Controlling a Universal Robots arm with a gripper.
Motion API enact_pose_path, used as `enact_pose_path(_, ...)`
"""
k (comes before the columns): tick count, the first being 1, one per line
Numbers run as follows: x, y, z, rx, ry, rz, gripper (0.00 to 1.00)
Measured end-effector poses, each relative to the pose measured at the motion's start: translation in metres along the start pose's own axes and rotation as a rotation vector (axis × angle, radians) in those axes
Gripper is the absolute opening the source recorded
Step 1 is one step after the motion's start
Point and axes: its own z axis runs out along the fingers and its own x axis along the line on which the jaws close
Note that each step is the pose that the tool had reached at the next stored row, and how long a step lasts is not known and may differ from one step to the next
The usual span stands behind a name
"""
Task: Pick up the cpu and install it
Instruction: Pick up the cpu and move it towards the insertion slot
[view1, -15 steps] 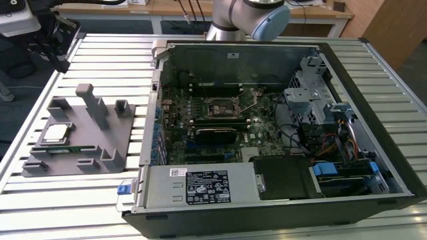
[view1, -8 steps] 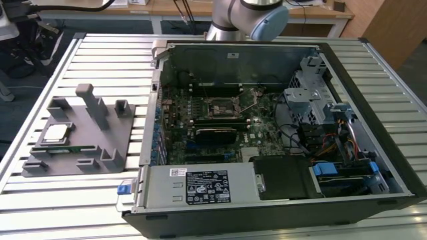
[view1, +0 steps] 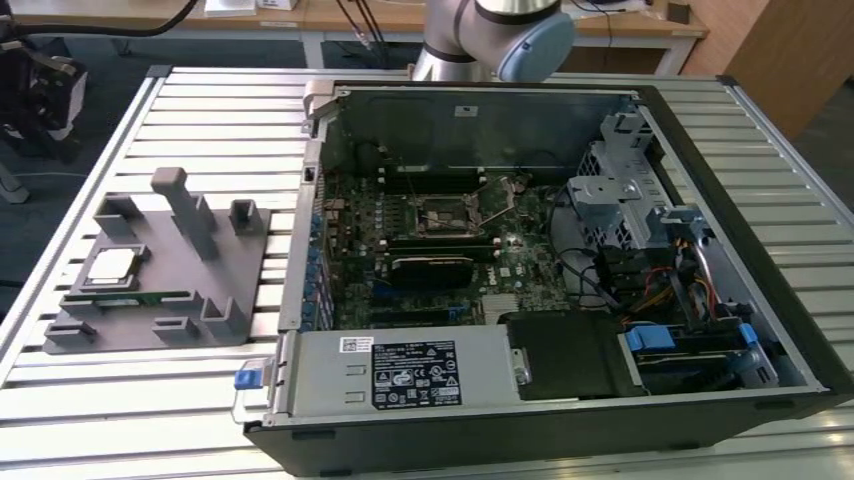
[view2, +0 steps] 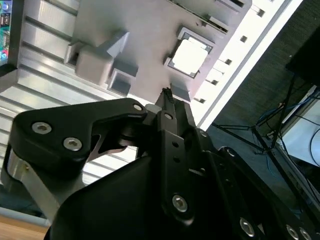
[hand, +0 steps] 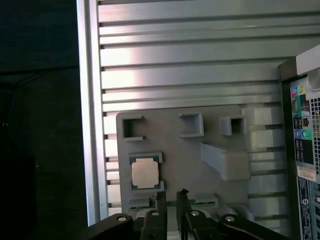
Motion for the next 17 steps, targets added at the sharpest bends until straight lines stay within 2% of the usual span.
enact_pose_path(3,0.0122,-0.0010,0.0026,0.0037,-0.0002,-0.001,0.29)
enact_pose_path(5,0.0165,-0.0014,0.0040,0.0091,-0.0005,-0.004,0.41)
enact_pose_path(8,0.0188,-0.0019,0.0061,0.0181,-0.0009,-0.006,0.53)
enact_pose_path(9,0.0196,-0.0020,0.0072,0.0201,-0.0008,-0.007,0.53)
enact_pose_path(11,0.0201,-0.0024,0.0097,0.0204,0.0015,-0.016,0.64)
enact_pose_path(12,0.0202,-0.0025,0.0114,0.0204,0.0031,-0.028,0.64)
enact_pose_path(13,0.0203,-0.0026,0.0133,0.0204,0.0044,-0.045,0.70)
enact_pose_path(17,0.0224,-0.0031,0.0204,0.0201,0.0063,-0.097,0.70)
